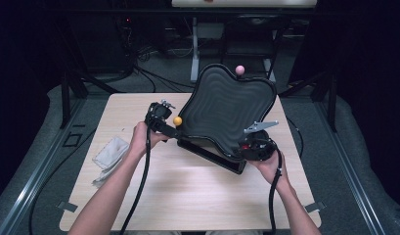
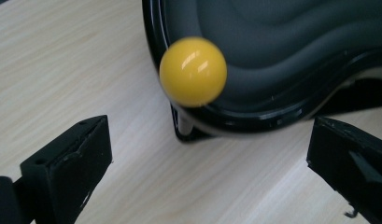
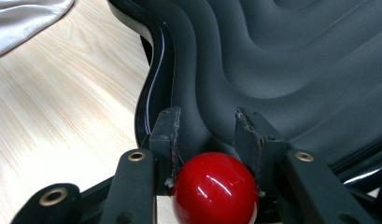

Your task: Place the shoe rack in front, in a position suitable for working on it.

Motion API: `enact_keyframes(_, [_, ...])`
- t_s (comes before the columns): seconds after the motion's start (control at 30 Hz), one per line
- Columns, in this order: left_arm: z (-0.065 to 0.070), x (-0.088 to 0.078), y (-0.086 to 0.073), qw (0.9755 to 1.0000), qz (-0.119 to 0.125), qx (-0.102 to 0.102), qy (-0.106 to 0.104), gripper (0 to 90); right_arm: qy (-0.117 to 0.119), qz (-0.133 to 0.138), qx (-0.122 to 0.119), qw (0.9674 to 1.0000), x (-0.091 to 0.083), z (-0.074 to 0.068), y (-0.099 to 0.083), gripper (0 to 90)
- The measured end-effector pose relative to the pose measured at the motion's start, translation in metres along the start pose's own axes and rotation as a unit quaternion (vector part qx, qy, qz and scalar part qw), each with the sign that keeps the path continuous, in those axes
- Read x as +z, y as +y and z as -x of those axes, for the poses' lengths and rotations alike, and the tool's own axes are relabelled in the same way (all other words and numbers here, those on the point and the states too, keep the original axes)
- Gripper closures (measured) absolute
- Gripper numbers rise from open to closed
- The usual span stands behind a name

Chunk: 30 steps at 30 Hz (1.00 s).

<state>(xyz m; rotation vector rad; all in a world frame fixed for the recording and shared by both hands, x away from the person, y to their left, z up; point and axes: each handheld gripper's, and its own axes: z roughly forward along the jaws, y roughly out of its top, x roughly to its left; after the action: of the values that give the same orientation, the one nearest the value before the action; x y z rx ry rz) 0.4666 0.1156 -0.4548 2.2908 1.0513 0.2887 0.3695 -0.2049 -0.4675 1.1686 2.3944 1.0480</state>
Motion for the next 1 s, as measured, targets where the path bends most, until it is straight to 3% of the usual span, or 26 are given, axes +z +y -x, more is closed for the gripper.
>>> enact_keyframes(0.1, [0.0,0.005,0.009,1.0,0.005,-0.002,-0.001,10.7,-0.001,0.001,0.0,1.0,0.0,0.0,0.0,60.9])
enact_keyframes(0.23, [0.0,0.012,0.016,1.0,0.004,-0.001,0.004,29.4,-0.001,0.002,0.001,1.0,0.0,0.0,0.0,60.9])
enact_keyframes(0.33, [0.002,0.016,0.019,0.9999,-0.001,0.007,0.014,41.3,-0.001,0.002,0.001,1.0,0.0,0.0,0.0,60.9])
enact_keyframes(0.43, [0.002,0.016,0.02,0.999,0.007,0.012,0.042,52.9,-0.001,0.005,0.0,1.0,0.0,0.0,-0.001,60.9])
enact_keyframes(0.47, [0.001,0.016,0.02,0.9991,0.008,0.012,0.04,56.7,-0.002,0.005,0.001,1.0,0.0,0.0,-0.001,60.9])
enact_keyframes(0.63, [0.006,0.016,0.019,0.9979,0.007,0.033,0.056,59.6,-0.004,0.003,-0.002,1.0,0.0,-0.001,0.0,60.9])
enact_keyframes(0.73, [0.005,0.015,0.016,0.9981,0.013,0.028,0.053,59.7,-0.005,0.004,-0.001,1.0,0.0,-0.001,-0.001,60.9])
enact_keyframes(1.0, [0.011,0.005,0.007,0.9973,-0.002,0.029,0.067,59.9,-0.006,0.018,0.001,0.9998,0.002,-0.002,-0.002,61.0])
